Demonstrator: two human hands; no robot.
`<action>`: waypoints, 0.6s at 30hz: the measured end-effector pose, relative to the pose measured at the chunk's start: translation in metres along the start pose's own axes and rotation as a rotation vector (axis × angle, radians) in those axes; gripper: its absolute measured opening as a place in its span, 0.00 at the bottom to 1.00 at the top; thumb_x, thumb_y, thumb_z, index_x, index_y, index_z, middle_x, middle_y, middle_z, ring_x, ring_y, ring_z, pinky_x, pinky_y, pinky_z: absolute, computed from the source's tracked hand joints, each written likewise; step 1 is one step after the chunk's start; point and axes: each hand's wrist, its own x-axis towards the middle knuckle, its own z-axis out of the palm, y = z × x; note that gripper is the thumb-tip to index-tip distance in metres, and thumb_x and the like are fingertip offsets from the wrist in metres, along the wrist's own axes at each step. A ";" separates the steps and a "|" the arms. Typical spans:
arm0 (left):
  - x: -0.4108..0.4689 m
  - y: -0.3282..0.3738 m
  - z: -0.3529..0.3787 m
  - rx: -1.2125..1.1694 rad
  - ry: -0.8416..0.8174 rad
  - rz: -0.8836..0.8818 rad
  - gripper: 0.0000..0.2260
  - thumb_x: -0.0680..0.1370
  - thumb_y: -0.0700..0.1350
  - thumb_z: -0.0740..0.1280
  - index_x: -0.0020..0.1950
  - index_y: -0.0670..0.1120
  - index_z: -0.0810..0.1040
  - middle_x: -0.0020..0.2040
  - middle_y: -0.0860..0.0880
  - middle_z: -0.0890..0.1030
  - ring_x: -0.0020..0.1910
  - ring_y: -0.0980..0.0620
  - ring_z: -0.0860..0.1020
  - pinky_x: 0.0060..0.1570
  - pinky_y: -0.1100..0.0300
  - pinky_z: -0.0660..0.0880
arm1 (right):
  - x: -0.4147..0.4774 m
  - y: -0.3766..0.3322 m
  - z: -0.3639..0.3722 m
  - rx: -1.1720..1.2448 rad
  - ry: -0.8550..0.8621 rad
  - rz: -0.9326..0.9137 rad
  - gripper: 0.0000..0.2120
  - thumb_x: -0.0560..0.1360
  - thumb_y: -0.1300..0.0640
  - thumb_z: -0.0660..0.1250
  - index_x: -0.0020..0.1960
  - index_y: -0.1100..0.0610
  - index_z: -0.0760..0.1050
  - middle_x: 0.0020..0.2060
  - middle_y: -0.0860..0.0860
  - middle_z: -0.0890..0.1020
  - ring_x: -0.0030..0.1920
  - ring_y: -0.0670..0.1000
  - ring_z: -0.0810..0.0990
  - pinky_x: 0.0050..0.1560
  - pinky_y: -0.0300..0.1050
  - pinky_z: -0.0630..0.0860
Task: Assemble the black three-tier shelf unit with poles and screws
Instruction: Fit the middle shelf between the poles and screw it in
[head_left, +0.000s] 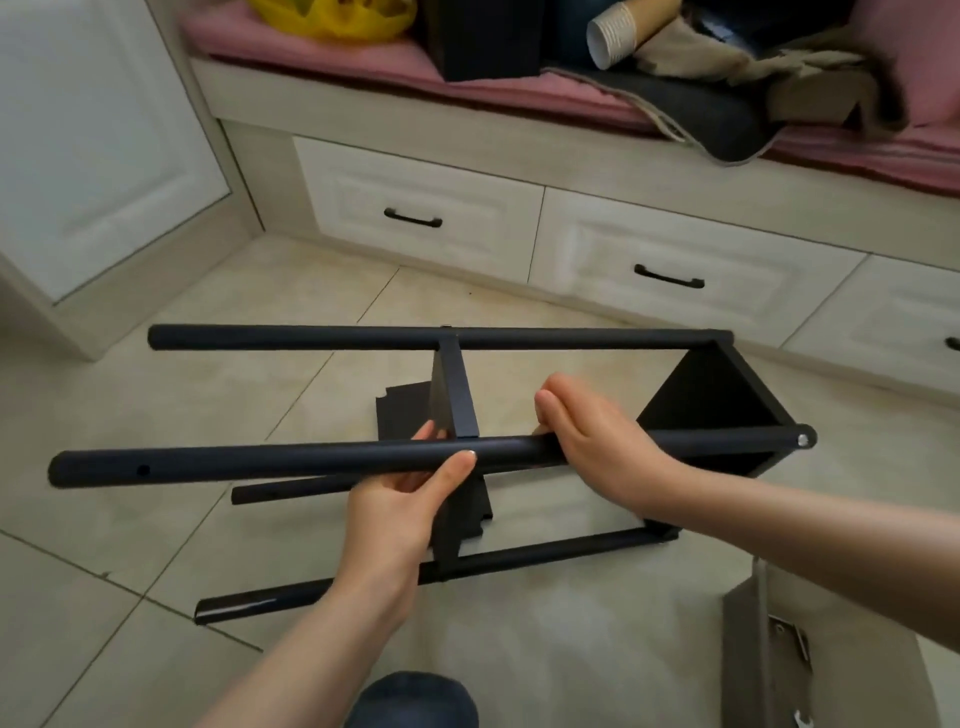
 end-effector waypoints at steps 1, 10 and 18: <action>-0.001 -0.004 -0.002 -0.007 0.001 0.000 0.29 0.58 0.56 0.80 0.59 0.58 0.81 0.53 0.60 0.86 0.54 0.63 0.83 0.45 0.73 0.77 | -0.002 0.000 0.005 -0.021 0.012 -0.008 0.14 0.84 0.47 0.49 0.45 0.50 0.67 0.37 0.50 0.76 0.40 0.53 0.76 0.46 0.57 0.75; -0.008 -0.022 -0.008 -0.015 0.027 -0.015 0.29 0.59 0.55 0.79 0.60 0.54 0.82 0.58 0.55 0.85 0.58 0.59 0.82 0.56 0.67 0.78 | -0.020 0.013 0.030 -0.159 0.178 -0.060 0.14 0.80 0.44 0.45 0.44 0.46 0.65 0.33 0.45 0.76 0.35 0.48 0.75 0.41 0.51 0.72; -0.024 -0.010 -0.006 0.173 0.120 -0.082 0.28 0.58 0.58 0.78 0.54 0.47 0.84 0.49 0.50 0.88 0.53 0.54 0.85 0.63 0.52 0.76 | -0.025 0.019 0.043 -0.195 0.274 -0.054 0.15 0.81 0.45 0.46 0.46 0.49 0.68 0.27 0.40 0.70 0.31 0.50 0.74 0.37 0.51 0.70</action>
